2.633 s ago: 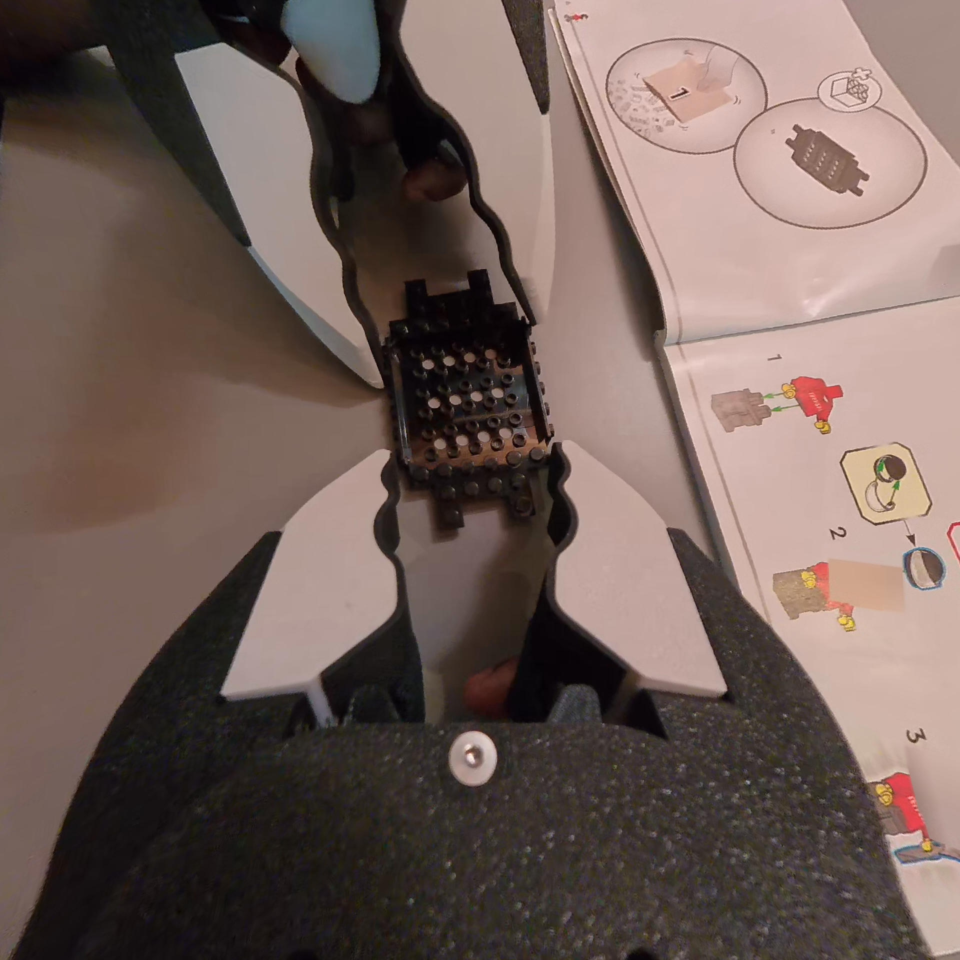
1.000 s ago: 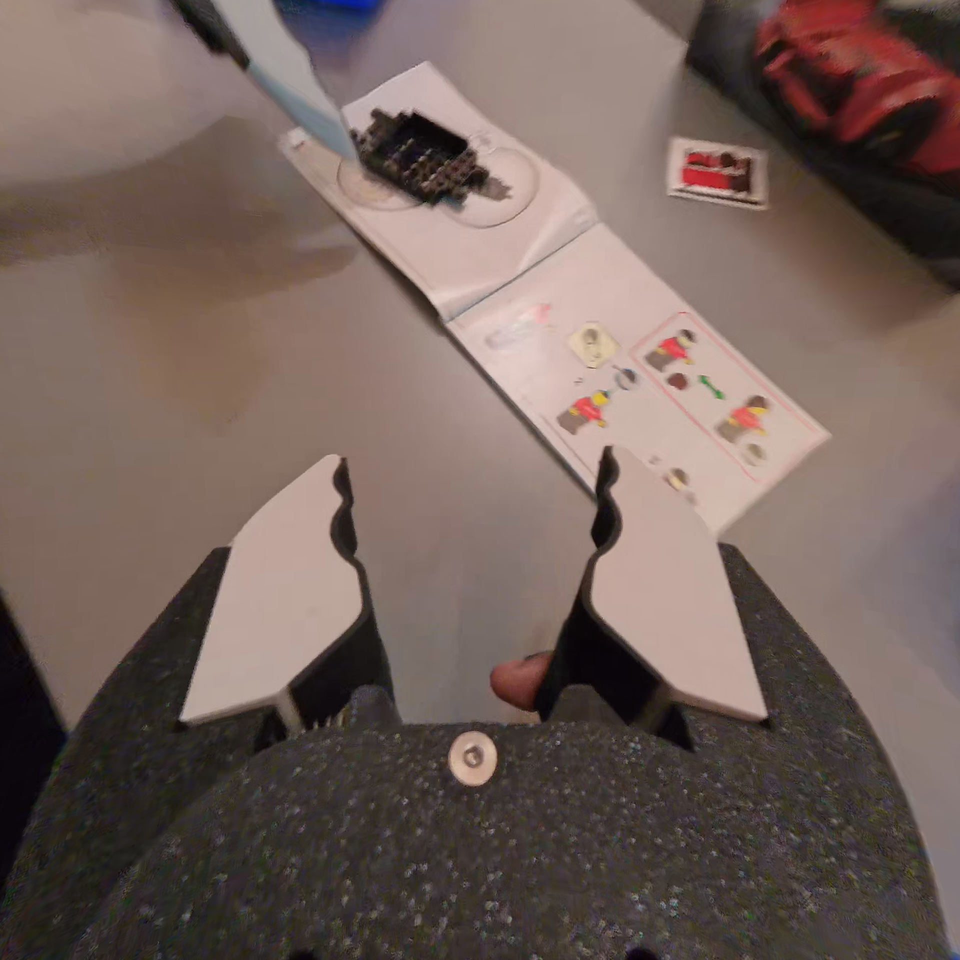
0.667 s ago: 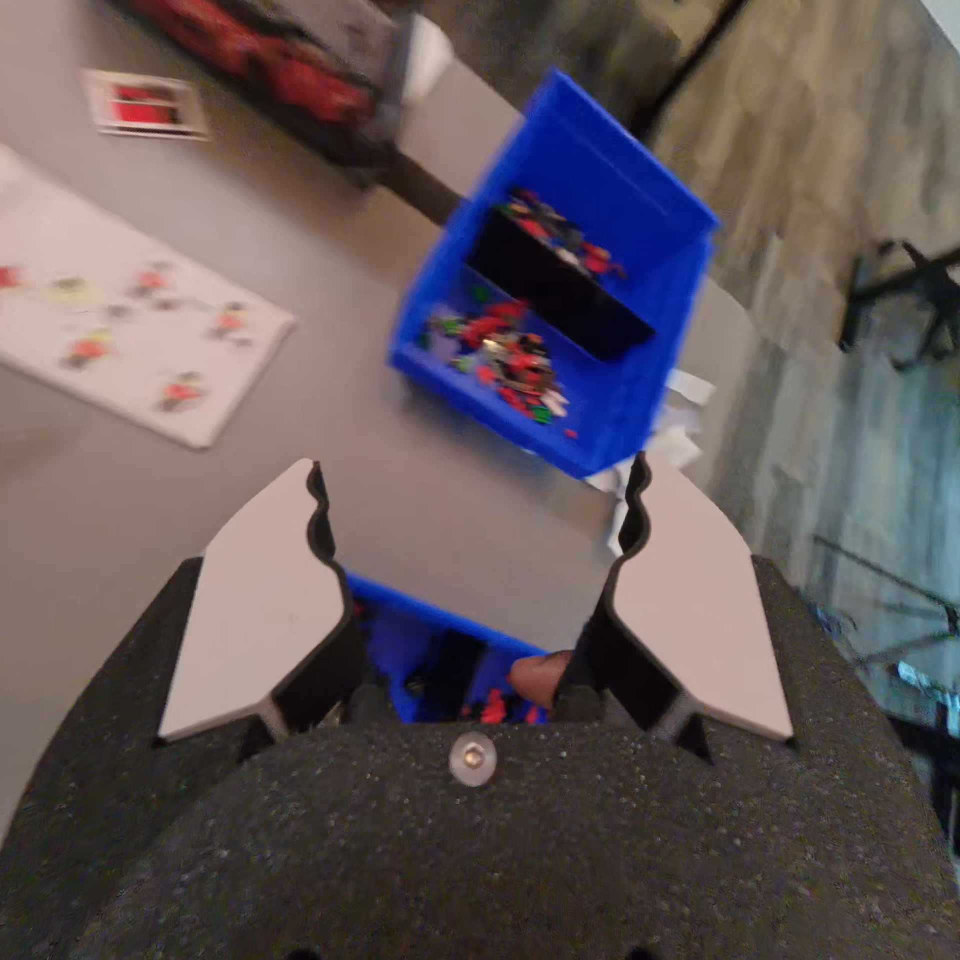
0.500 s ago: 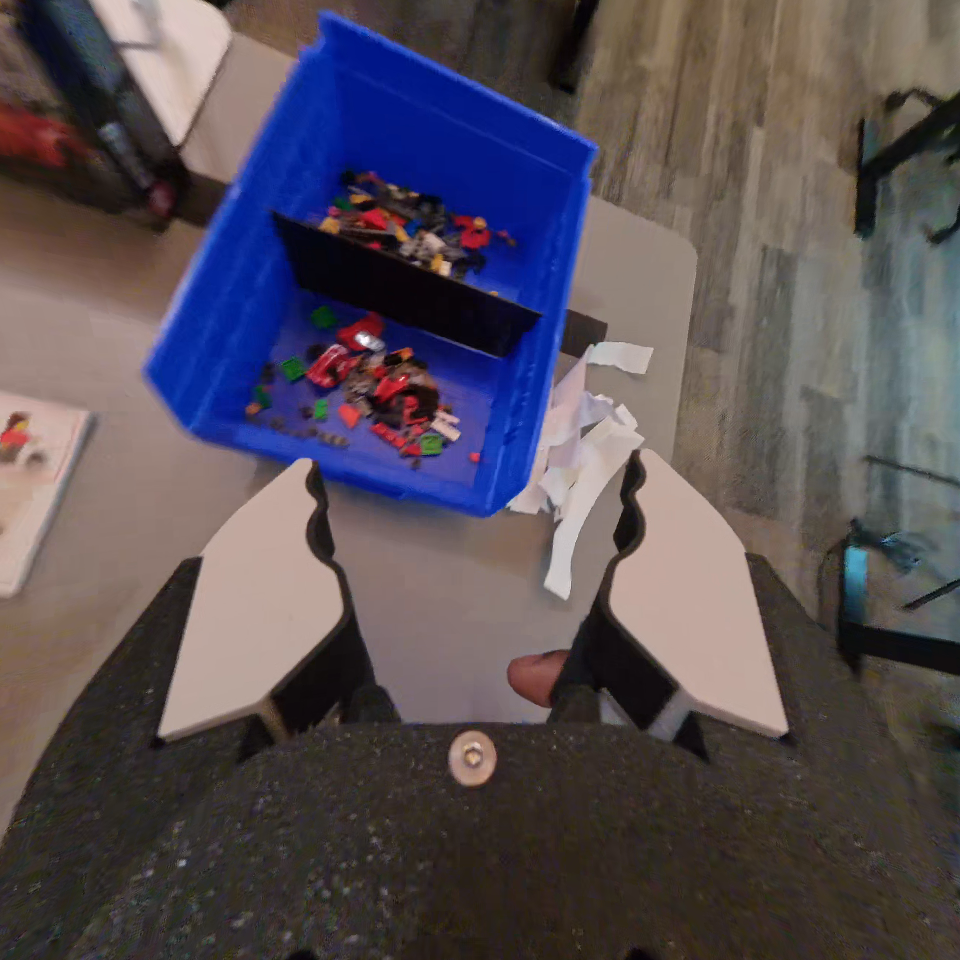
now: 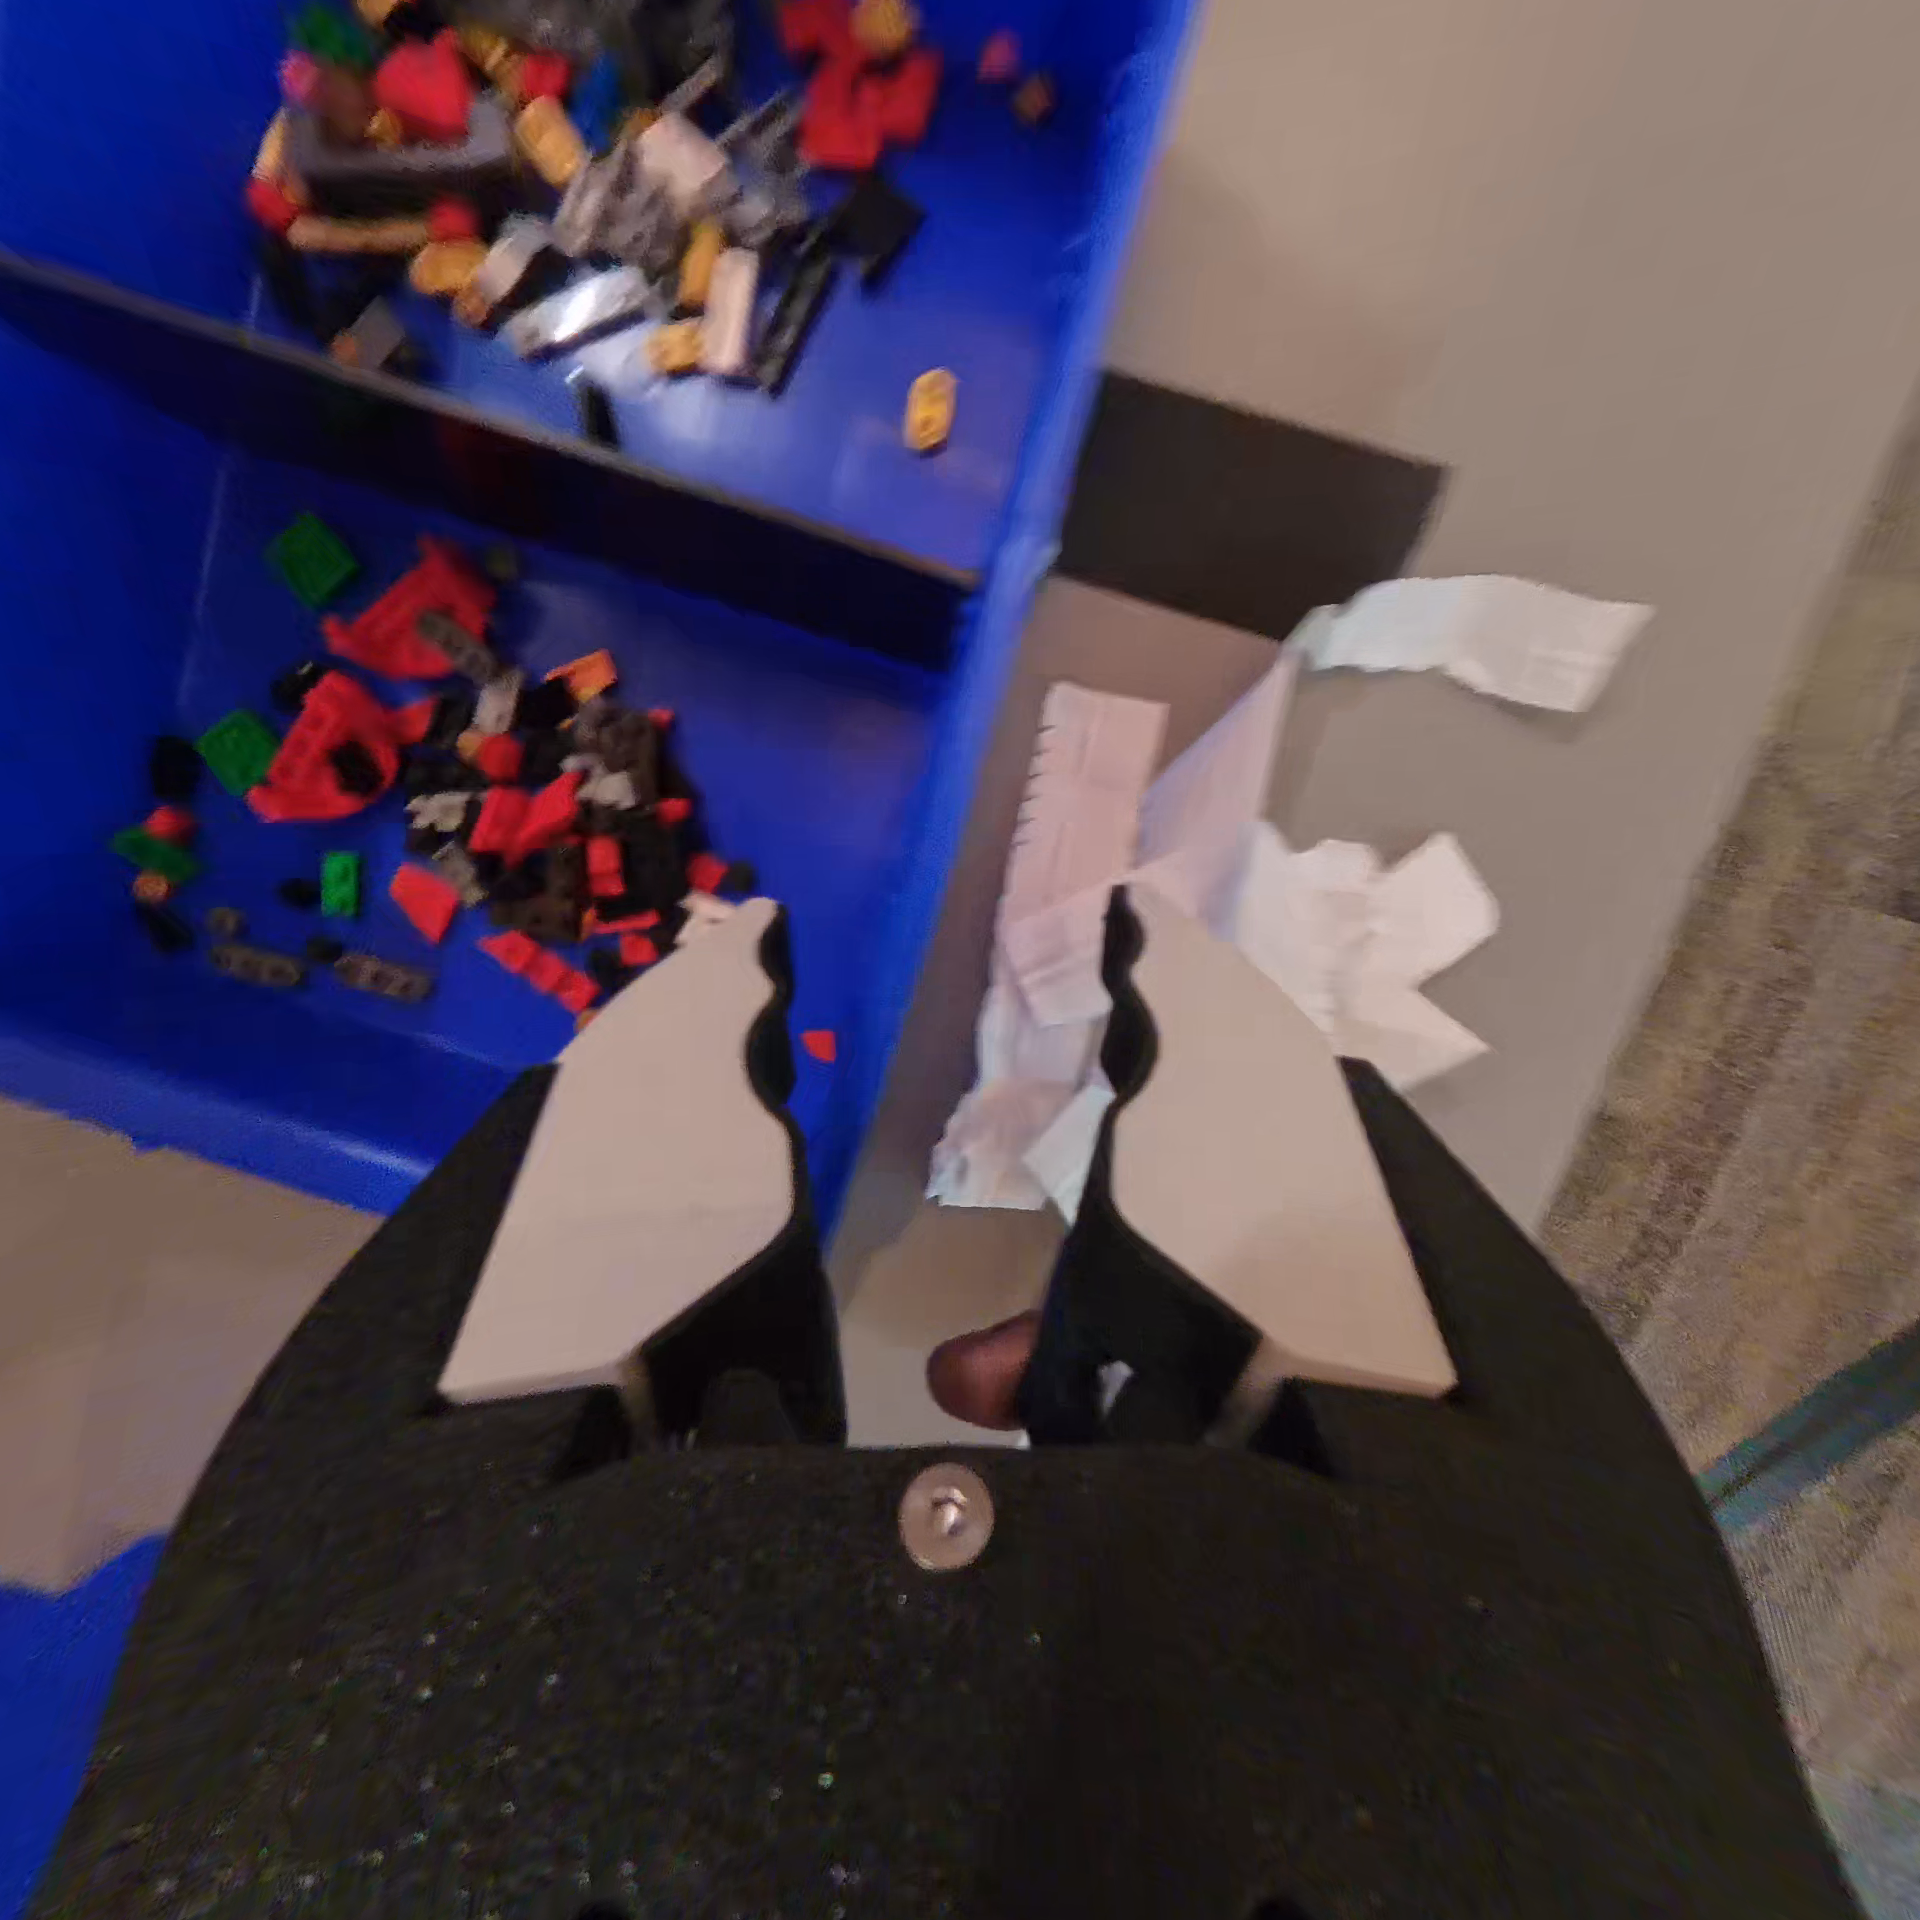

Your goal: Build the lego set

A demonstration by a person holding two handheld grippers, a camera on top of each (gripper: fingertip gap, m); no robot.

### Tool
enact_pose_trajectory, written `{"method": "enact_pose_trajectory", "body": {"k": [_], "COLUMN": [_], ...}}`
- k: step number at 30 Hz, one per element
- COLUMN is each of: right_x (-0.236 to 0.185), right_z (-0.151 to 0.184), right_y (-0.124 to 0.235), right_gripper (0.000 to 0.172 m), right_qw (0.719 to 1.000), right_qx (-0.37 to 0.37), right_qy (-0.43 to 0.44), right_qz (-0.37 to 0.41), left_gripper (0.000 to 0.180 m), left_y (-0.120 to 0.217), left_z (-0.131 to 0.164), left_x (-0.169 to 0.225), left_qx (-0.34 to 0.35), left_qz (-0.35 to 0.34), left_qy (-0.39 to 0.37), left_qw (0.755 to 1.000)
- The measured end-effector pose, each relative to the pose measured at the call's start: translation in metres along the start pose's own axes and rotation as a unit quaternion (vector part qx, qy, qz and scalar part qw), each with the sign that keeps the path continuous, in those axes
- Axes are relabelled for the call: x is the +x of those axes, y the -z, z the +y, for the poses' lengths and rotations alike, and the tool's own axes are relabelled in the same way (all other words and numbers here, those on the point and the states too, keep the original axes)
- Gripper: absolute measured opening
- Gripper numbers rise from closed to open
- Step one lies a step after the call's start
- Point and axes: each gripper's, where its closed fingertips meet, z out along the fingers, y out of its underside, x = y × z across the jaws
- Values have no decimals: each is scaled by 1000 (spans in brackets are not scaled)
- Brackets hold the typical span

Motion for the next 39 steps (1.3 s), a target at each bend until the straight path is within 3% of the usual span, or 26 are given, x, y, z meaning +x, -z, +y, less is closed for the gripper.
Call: {"method": "enact_pose_trajectory", "body": {"k": [2, 6, 19, 30, 32, 34, 36, 39], "right_x": [-23, -26, -119, -153, -153, -144, -144, -148], "right_z": [5, 17, 90, 130, 127, 106, 78, 34], "right_y": [-8, -5, 23, 39, 45, 55, 68, 81], "right_gripper": [30, 15, 26, 34, 47, 64, 66, 56], "right_qw": [998, 997, 994, 982, 981, 986, 989, 978], "right_qx": [-18, -65, -98, -162, -159, -117, -52, 32], "right_qy": [-3, 36, 52, 87, 100, 115, 138, 200], "right_qz": [-56, 34, -3, -34, -41, -20, -27, -40], "left_gripper": [41, 38, 39, 40, 50, 55, 62, 87], "left_y": [-3, 7, 73, 96, 104, 136, 181, 237], "left_z": [9, 23, 91, 115, 112, 85, 72, 90], "left_x": [15, 21, 46, 64, 61, 53, 42, 26], "left_qx": [-5, -2, 0, 10, 24, 132, 214, 254], "left_qz": [49, 41, 81, 105, 107, 98, 95, 93], "left_qy": [-2, -20, -50, -63, -80, -100, -111, -140], "left_qw": [999, 999, 995, 992, 991, 981, 966, 952]}}
